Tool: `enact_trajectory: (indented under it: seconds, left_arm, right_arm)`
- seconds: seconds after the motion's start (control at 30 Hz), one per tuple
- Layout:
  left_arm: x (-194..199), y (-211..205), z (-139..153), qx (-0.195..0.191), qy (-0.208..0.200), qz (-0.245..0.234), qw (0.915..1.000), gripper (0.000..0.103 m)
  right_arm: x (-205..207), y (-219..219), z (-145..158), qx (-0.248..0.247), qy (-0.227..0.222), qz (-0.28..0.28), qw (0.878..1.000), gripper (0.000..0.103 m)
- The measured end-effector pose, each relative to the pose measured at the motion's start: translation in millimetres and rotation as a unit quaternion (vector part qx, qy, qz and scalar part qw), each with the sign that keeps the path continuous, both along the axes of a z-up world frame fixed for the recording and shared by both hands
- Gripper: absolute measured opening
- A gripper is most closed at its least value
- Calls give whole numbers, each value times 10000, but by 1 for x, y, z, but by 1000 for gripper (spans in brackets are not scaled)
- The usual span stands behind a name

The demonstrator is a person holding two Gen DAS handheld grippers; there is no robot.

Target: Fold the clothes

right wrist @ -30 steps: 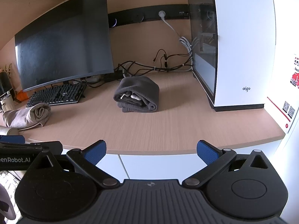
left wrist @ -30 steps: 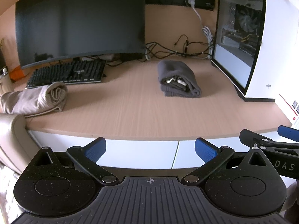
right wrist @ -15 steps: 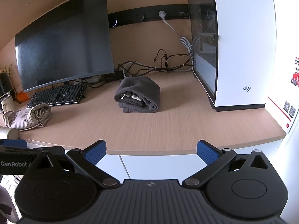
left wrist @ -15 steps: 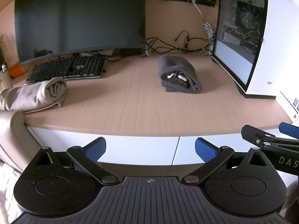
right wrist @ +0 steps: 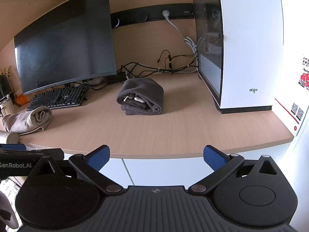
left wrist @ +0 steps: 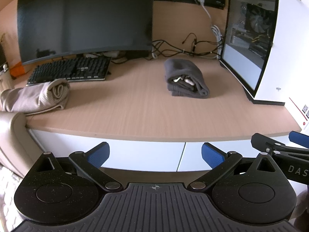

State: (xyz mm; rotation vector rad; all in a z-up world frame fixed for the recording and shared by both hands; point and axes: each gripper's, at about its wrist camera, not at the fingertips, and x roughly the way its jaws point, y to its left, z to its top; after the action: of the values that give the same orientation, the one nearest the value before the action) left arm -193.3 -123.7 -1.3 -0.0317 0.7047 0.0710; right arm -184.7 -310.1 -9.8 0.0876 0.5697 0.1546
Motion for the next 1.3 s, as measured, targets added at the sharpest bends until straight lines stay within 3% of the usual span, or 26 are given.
enact_trajectory:
  seconds: [1.3]
  left_arm:
    - [-2, -7, 2, 60, -78, -86, 9999, 103]
  right_arm:
    - [-3, -3, 1, -1, -44, -20, 10000, 103]
